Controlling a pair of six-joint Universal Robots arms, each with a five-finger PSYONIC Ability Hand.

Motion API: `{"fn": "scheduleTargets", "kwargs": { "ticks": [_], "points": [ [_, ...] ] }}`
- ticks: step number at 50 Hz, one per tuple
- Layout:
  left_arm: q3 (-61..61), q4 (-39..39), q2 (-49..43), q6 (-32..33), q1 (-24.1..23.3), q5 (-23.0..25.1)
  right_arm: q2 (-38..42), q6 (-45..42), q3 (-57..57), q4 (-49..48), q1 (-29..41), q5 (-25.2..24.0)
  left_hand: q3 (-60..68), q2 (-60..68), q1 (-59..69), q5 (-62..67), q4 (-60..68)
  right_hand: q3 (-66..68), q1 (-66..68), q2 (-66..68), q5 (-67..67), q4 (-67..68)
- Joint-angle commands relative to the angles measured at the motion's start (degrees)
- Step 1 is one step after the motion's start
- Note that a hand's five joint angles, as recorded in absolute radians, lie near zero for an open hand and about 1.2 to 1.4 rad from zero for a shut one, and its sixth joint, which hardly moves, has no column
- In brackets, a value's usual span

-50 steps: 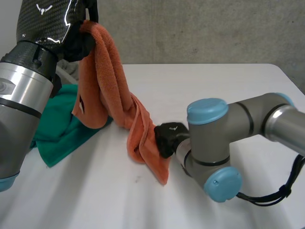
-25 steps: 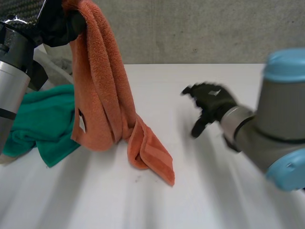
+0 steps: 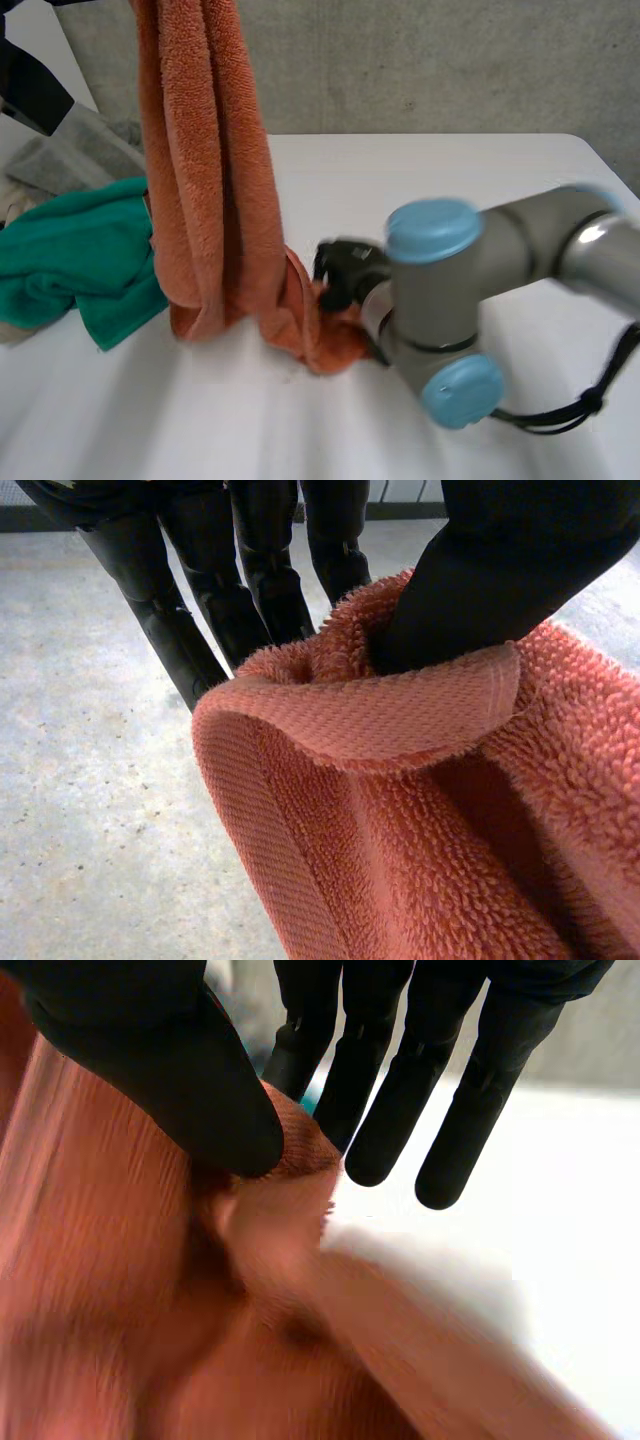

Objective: Fold the laundry.

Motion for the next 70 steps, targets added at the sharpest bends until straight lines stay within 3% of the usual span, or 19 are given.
{"fn": "scheduleTargets", "kwargs": {
  "ticks": [1, 7, 10, 17, 21, 23, 24, 25, 26, 32, 35, 41, 45, 49, 58, 61, 63, 65, 70],
  "points": [
    [-2.21, -2.52, 1.85, 0.02, 0.55, 0.35, -19.08, -9.56, 7.48, -0.89, -11.54, -5.32, 11.85, 11.32, 15.48, 13.69, 11.13, 12.16, 16.62, 13.21, 12.92, 11.69],
    [-7.47, -7.53, 3.08, 0.37, 0.72, 0.44, -19.36, -20.81, 1.44, 12.53, -22.26, -14.55, 11.85, 11.32, 15.48, 13.69, 11.13, 12.16, 16.62, 13.21, 12.92, 11.69],
    [-12.04, -9.38, 2.99, 0.54, 0.90, 0.53, -17.52, -21.88, -1.47, 15.46, -24.65, -15.17, 11.85, 11.32, 15.48, 13.69, 11.13, 12.16, 16.62, 13.21, 12.92, 11.69],
    [-22.42, -9.74, 1.68, 0.72, 2.22, 1.58, -5.83, -23.72, -10.26, 13.10, -29.13, -14.30, 11.85, 11.32, 15.48, 13.69, 11.13, 12.16, 16.62, 13.21, 12.92, 11.69],
    [-24.97, -9.39, -0.35, 0.72, 1.52, 4.92, 2.50, -24.16, -15.44, 3.11, -28.79, -8.96, 11.85, 11.32, 15.48, 13.69, 11.13, 12.16, 16.62, 13.21, 12.92, 11.69],
    [-25.67, -8.86, -2.62, 0.72, 1.25, 7.11, 4.81, -24.43, -16.51, -0.43, -28.70, -7.10, 11.85, 11.32, 15.48, 13.69, 11.13, -2.80, 1.66, -1.75, -2.05, -3.28],
    [-25.68, -8.77, -4.11, 0.72, 1.42, 7.73, 6.12, -24.52, -17.03, -3.75, -28.61, -5.44, 11.85, 11.32, 15.48, 13.69, 11.13, -40.39, -35.93, -39.34, -39.63, -40.86],
    [-25.50, -8.68, -4.91, 0.72, 1.43, 7.83, 6.57, -24.60, -17.12, -5.18, -28.52, -4.73, 11.85, 11.32, 15.48, 13.69, 11.13, -57.58, -53.12, -56.53, -56.83, -58.06],
    [-25.42, -8.68, -5.70, 0.72, 1.43, 7.83, 6.66, -24.60, -17.13, -7.28, -28.43, -3.50, 11.85, 11.32, 15.48, 13.69, 11.13, -57.84, -53.38, -56.79, -57.08, -58.31],
    [-24.19, -8.68, -7.91, 0.81, 1.51, 7.65, 2.02, -24.95, -13.80, -8.18, -28.43, -1.91, 11.85, 11.32, 15.48, 13.69, 11.13, -57.84, -53.38, -56.79, -57.08, -58.31],
    [-23.75, -8.68, -7.73, 0.81, 1.69, 7.65, -5.88, -27.06, -7.74, -4.76, -28.78, -2.61, 11.85, 11.32, 15.48, 13.69, 11.13, -57.84, -53.38, -56.79, -57.08, -58.31],
    [-22.25, -8.68, -7.12, 0.81, 1.78, 7.65, -18.37, -38.81, 4.90, 7.08, -29.40, -5.24, 11.85, 11.32, 15.48, 13.69, 11.13, -57.84, -53.38, -56.79, -57.08, -58.31],
    [-21.20, -8.51, -5.63, 0.72, 2.30, 7.74, -20.49, -44.97, 13.87, 12.99, -30.27, -6.04, 11.85, 11.32, 15.48, 13.69, 11.13, -57.84, -53.38, -56.79, -57.08, -58.31],
    [-19.79, -6.84, -5.45, 0.54, 3.44, 7.83, -22.43, -48.33, 23.20, 12.22, -30.98, -6.56, 11.85, 11.32, 15.48, 13.69, 11.13, -57.84, -53.38, -56.79, -57.08, -58.31],
    [-18.39, -5.34, -5.62, 0.28, 3.89, 7.56, -21.64, -48.77, 35.69, -8.16, -33.00, -11.92, 11.85, 11.32, 15.48, 13.69, 11.13, -40.94, -36.48, -39.89, -40.19, -41.42],
    [-17.86, -5.34, -5.54, 0.28, 3.89, 7.47, -15.23, -48.25, 35.44, -15.29, -32.91, -11.93, 11.85, 11.32, 15.48, 13.69, 11.13, -35.57, -31.11, -34.52, -34.81, -36.04],
    [-17.51, -5.34, -5.45, 0.28, 3.89, 7.39, -13.12, -48.33, 34.56, -16.61, -32.65, -11.66, 11.85, 11.32, 15.48, 13.69, 11.13, -28.02, -23.56, -26.97, -27.27, -28.50],
    [-17.07, -5.34, -5.27, 0.19, 3.89, 7.30, -12.41, -48.51, 33.50, -16.97, -32.39, -11.40, 11.85, 11.32, 15.48, 13.69, 11.13, 12.00, 16.46, 13.05, 12.75, 11.52],
    [-16.10, -5.52, -4.40, 0.10, 3.89, 6.77, -14.68, -48.16, 33.24, -17.58, -33.09, -9.73, 11.85, 11.32, 15.48, 13.69, 11.13, 12.16, 16.62, 13.21, 12.92, 11.69]
  ]
}}
